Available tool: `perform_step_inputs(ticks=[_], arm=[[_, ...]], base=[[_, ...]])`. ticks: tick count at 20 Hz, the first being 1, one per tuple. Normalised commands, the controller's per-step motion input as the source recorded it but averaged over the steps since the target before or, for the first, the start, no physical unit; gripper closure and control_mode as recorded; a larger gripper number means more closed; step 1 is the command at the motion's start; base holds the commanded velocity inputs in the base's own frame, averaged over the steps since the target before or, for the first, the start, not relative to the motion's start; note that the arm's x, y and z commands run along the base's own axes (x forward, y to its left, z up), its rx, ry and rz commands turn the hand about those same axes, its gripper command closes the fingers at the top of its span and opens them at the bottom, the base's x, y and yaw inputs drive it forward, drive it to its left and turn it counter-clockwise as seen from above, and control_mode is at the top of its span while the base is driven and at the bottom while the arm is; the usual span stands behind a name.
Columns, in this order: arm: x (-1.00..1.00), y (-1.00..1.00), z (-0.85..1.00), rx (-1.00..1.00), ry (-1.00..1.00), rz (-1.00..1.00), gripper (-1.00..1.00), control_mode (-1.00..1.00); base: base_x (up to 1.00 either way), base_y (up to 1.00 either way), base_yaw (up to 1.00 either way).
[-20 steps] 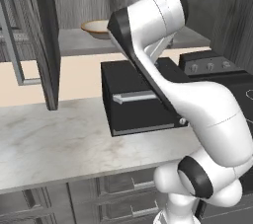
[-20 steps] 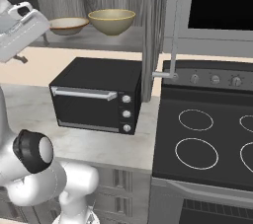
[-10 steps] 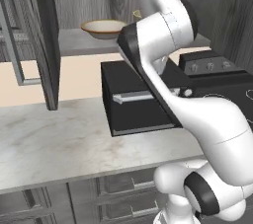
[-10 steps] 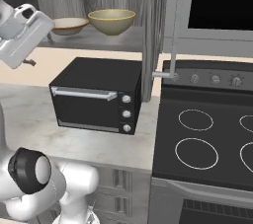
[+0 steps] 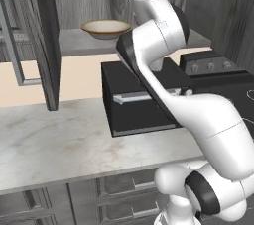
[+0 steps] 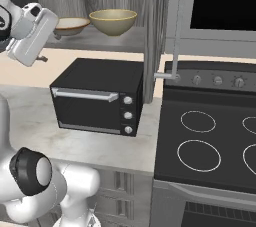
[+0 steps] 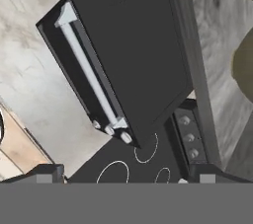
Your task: Move the bowls from the cabinet to the plates on the dining table.
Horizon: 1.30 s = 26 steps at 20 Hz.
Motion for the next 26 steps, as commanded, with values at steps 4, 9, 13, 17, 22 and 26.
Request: perform_step_inputs(ticks=[4,9,13,17,22,26], arm=[[0.43,0.09,0.01,0.00,0.00,0.12,-1.00,-1.00],[0.31,0.36,0.04,-0.03,0.00,0.06,-1.00,-1.00],[0.35,0.32,0.07,-0.06,0.00,0.01,-1.00,-1.00],[0.43,0.12,0.09,-0.09,0.00,0.00,-1.00,-1.00],[0.48,0.06,0.05,-0.04,0.00,0.00,-1.00,-1.00],[0.40,0.19,0.00,0.00,0.00,0.00,-1.00,-1.00]], base=[[0.00,0.00,0.00],[0.00,0.00,0.00],[0.00,0.00,0.00],[0.00,0.00,0.00],[0.00,0.00,0.00],[0.00,0.00,0.00]])
